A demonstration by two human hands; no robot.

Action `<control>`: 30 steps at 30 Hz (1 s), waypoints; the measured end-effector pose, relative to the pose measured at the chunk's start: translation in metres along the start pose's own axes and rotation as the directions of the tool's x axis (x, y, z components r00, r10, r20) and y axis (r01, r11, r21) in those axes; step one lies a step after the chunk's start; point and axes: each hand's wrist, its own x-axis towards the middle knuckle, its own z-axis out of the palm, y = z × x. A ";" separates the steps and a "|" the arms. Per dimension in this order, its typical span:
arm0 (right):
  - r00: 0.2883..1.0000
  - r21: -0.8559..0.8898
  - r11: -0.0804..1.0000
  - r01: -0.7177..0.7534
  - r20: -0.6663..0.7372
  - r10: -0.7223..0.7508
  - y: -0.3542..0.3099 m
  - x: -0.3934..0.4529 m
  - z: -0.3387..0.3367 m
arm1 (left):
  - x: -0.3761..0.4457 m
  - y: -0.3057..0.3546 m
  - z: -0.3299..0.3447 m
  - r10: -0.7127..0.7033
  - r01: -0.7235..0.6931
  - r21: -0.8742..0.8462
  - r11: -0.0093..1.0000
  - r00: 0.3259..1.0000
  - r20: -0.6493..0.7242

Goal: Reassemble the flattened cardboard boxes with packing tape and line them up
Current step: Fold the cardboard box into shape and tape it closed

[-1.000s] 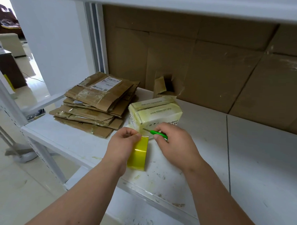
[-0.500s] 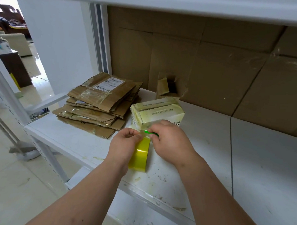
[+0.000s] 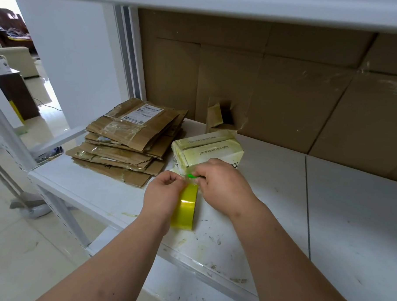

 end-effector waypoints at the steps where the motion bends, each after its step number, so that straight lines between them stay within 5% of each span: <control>1: 1.000 0.010 1.000 -0.010 -0.004 0.010 0.002 -0.001 -0.001 | 0.001 0.000 0.000 0.009 -0.008 0.015 1.000 1.000 -0.010; 7: 0.989 -0.069 0.989 -0.131 -0.072 0.126 0.034 -0.009 -0.004 | 0.011 0.001 -0.007 -0.012 0.010 -0.018 1.000 0.995 -0.103; 15: 0.968 0.059 0.966 -0.251 0.009 0.251 0.054 -0.021 0.016 | 0.006 0.001 0.002 0.036 -0.040 0.093 0.995 0.998 0.044; 20: 0.882 -0.214 0.879 -0.425 0.119 0.456 0.075 -0.031 0.020 | 0.010 0.006 -0.006 -0.007 0.006 0.063 0.998 1.000 0.028; 25: 0.905 -0.392 0.830 -0.396 -0.014 0.425 0.076 -0.026 0.026 | 0.011 0.013 -0.003 0.020 -0.024 0.079 0.997 0.998 0.055; 30: 0.885 -0.016 0.956 -0.293 -0.382 0.265 0.061 -0.012 0.021 | 0.015 0.025 -0.008 0.113 -0.126 0.126 0.984 0.988 0.104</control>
